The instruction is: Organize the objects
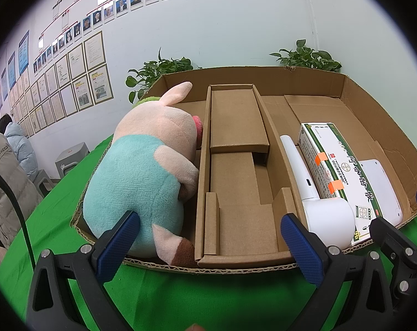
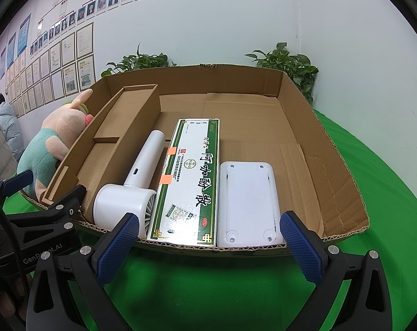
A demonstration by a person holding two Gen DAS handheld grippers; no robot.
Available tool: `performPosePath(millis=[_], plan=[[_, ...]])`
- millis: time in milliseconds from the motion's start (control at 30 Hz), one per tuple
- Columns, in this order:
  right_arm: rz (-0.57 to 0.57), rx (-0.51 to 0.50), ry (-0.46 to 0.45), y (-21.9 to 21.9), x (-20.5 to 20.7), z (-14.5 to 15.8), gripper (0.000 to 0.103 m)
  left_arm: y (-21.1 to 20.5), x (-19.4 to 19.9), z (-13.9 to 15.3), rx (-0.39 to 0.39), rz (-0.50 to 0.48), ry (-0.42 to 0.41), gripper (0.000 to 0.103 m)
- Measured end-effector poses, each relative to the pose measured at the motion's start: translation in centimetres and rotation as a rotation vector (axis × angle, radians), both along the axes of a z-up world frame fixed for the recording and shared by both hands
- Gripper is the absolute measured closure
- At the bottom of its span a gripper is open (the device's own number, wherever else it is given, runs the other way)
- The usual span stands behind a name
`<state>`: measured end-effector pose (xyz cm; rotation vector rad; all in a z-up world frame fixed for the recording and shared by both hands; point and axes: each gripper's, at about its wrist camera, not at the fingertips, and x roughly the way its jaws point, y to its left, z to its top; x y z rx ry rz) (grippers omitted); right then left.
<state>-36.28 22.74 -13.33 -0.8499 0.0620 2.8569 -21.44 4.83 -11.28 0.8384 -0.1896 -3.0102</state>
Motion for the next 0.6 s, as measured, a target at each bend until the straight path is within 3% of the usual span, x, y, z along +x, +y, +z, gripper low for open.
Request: performPosePath(millis=[600], plan=[[0.0,0.0,0.0,0.02,0.06,0.03,0.0,-0.02,0.0,-0.08,-0.005,-0.001,0.003,0.001]])
